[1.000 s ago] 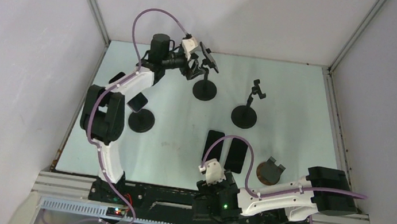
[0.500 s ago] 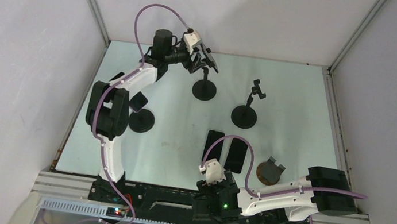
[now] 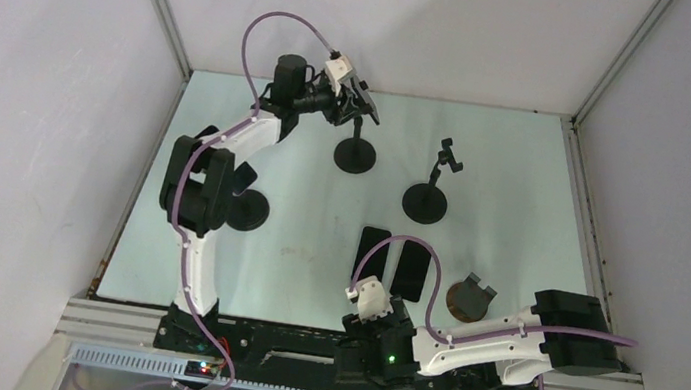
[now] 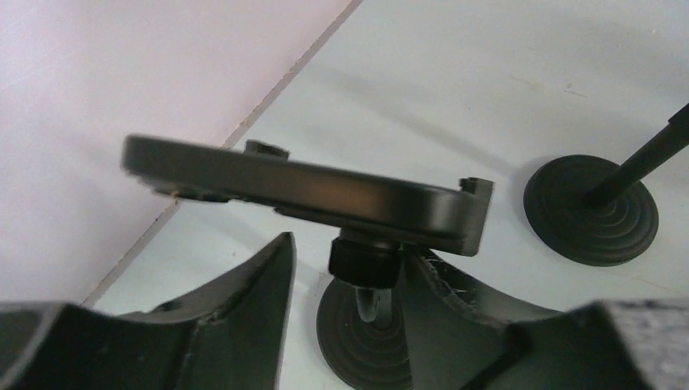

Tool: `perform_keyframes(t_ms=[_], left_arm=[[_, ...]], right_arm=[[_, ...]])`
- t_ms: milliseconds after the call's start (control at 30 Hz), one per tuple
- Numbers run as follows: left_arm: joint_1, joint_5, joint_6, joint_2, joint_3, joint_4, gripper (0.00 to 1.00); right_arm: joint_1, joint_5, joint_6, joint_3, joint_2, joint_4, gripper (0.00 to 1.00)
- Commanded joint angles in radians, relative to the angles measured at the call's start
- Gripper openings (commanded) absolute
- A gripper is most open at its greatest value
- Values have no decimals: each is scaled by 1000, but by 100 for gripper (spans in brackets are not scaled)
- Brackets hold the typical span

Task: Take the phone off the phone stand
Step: Pick up the phone stand with the phone at the center of the board.

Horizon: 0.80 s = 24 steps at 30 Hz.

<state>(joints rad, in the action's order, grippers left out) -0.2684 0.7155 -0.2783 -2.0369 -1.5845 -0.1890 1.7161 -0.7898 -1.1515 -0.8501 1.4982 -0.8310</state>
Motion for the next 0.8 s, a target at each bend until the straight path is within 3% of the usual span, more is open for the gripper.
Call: perform_keyframes(t_ms=[0,100,333,600,667,767], left_arm=[[-5,24,56,-8,-52,-83,52],[-5,46,91,-15,-68,-76,30],[-6,130,225,0,-62,-154,1],[-28,141,456,196,124,-399,0],[-49,102,450,281,184,-400,0],[-92,31,333,391,248,-269,0]], right_arm=[[-4,-29,-18,-32,8,-4,72],[-3,-29,-22,-32,8,-6,72],[-1,-34,-35,-32,9,-12,72],[17,-45,-16,-32,-7,-25,73],[21,-43,23,-32,-18,-13,75],[22,-35,81,-32,-45,33,78]])
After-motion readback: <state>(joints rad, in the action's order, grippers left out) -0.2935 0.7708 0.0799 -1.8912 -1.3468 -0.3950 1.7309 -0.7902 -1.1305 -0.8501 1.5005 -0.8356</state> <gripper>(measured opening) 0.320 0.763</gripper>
